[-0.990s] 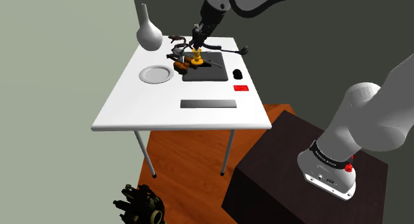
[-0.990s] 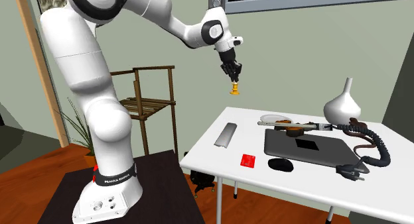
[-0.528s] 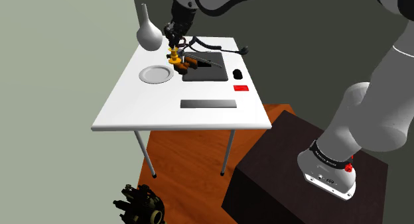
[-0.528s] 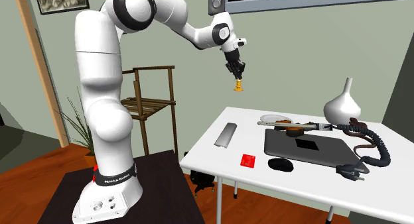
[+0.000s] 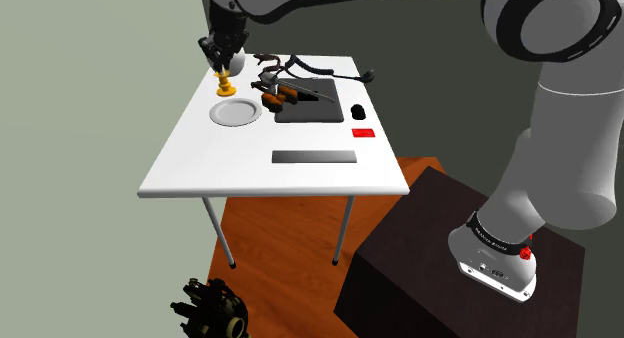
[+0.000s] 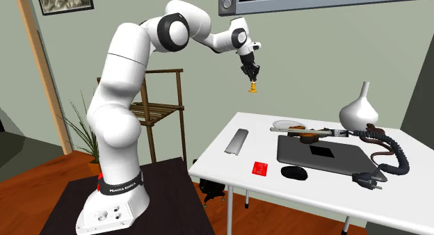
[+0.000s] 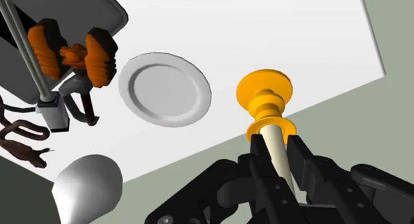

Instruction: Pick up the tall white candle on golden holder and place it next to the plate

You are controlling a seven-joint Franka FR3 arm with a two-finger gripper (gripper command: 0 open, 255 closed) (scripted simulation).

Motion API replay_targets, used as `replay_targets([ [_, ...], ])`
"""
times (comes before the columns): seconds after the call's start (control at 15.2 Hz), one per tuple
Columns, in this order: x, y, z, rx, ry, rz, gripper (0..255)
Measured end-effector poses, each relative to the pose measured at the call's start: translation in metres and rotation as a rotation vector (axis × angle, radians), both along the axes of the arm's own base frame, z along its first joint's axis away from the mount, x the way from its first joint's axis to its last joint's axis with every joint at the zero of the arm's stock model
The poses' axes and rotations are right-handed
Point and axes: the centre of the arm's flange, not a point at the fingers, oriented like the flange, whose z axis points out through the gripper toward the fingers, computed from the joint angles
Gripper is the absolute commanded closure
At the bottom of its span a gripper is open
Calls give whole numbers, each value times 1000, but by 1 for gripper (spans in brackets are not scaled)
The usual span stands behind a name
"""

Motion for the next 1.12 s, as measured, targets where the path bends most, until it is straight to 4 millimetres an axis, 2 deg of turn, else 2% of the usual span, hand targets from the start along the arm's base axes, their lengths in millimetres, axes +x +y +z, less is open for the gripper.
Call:
replay_targets([
  [1.12, 5, 3, -88, 0, -1, -1, 255],
])
